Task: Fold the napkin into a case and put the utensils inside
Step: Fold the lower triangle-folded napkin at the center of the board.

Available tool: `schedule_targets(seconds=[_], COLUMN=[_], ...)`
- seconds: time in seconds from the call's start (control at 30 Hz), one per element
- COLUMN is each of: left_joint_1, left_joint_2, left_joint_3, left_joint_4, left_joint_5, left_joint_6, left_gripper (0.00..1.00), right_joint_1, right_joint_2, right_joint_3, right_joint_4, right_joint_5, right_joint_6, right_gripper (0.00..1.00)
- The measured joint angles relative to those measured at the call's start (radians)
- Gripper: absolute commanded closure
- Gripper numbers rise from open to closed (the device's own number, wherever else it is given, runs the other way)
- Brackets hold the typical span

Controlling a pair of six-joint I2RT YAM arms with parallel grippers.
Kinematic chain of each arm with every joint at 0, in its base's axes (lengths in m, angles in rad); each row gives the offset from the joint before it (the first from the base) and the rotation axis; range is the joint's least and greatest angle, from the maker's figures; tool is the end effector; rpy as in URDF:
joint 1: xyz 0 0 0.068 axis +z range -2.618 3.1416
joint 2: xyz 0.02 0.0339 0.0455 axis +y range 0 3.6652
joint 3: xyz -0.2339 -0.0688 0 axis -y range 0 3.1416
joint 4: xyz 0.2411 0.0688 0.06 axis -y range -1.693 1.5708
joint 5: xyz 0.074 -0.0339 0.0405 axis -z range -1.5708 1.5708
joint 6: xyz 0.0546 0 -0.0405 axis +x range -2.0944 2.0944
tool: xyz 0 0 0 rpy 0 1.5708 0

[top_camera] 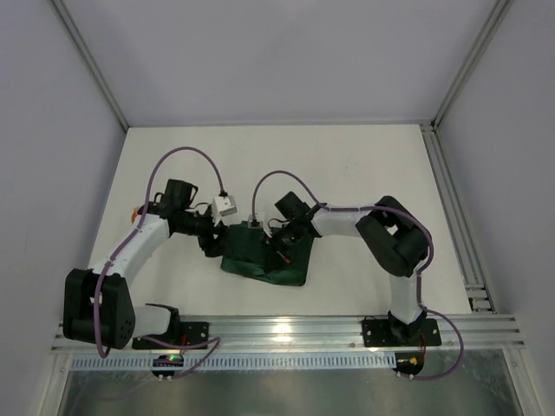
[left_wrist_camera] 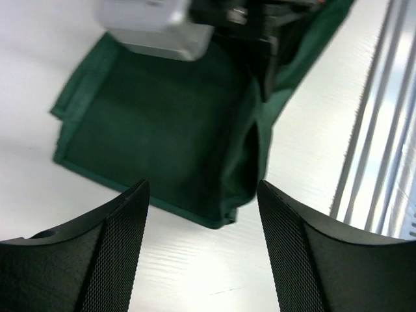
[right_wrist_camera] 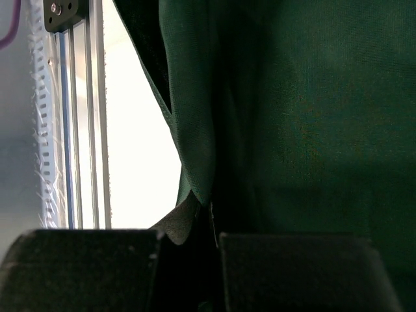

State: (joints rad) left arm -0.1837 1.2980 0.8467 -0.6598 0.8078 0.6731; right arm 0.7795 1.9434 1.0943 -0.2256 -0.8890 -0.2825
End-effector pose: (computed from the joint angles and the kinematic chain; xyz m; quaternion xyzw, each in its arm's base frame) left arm 0.2383 -0.0844 0.1875 0.4534 0.7772 -0.3205 0.2960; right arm 0.2270 0.2840 0.0947 -0.5342 0.7012 0.4586 0.1123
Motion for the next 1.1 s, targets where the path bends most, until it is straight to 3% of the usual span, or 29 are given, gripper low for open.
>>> schedule_targets(seconds=[0.2, 0.27, 0.43, 0.63, 0.7, 0.73, 0.87, 0.9, 0.93, 1.1], left_joint_1=[-0.02, -0.041, -0.106, -0.163, -0.163, -0.163, -0.163, -0.163, -0.163, -0.163], left_joint_2=[-0.005, -0.007, -0.007, -0.005, 0.001, 0.007, 0.032, 0.039, 0.045, 0.056], left_joint_3=[-0.027, -0.06, -0.131, -0.137, -0.136, -0.135, -0.13, -0.13, -0.13, -0.127], left_joint_4=[-0.123, -0.116, -0.034, 0.08, 0.091, 0.09, 0.087, 0.084, 0.082, 0.071], left_joint_5=[0.032, 0.002, -0.092, -0.134, -0.133, -0.132, -0.126, -0.124, -0.122, -0.112], left_joint_6=[0.19, 0.204, 0.185, 0.134, 0.12, 0.117, 0.117, 0.118, 0.117, 0.114], left_gripper=[0.22, 0.16, 0.16, 0.32, 0.43, 0.55, 0.78, 0.85, 1.0, 1.0], right_joint_1=[-0.014, -0.017, -0.023, -0.024, -0.024, -0.024, -0.024, -0.024, -0.024, -0.024], right_joint_2=[0.042, 0.052, 0.061, 0.064, 0.066, 0.066, 0.066, 0.066, 0.066, 0.064], right_joint_3=[0.035, 0.042, 0.047, 0.048, 0.048, 0.048, 0.048, 0.048, 0.048, 0.048], right_joint_4=[0.0, 0.001, 0.002, 0.001, 0.0, 0.0, 0.0, 0.0, 0.0, 0.001], right_joint_5=[-0.037, -0.048, -0.064, -0.068, -0.068, -0.068, -0.068, -0.068, -0.068, -0.069], right_joint_6=[0.0, 0.001, 0.002, 0.003, 0.003, 0.003, 0.003, 0.003, 0.003, 0.023], right_gripper=[0.96, 0.96, 0.96, 0.96, 0.96, 0.96, 0.95, 0.9, 0.81, 0.54])
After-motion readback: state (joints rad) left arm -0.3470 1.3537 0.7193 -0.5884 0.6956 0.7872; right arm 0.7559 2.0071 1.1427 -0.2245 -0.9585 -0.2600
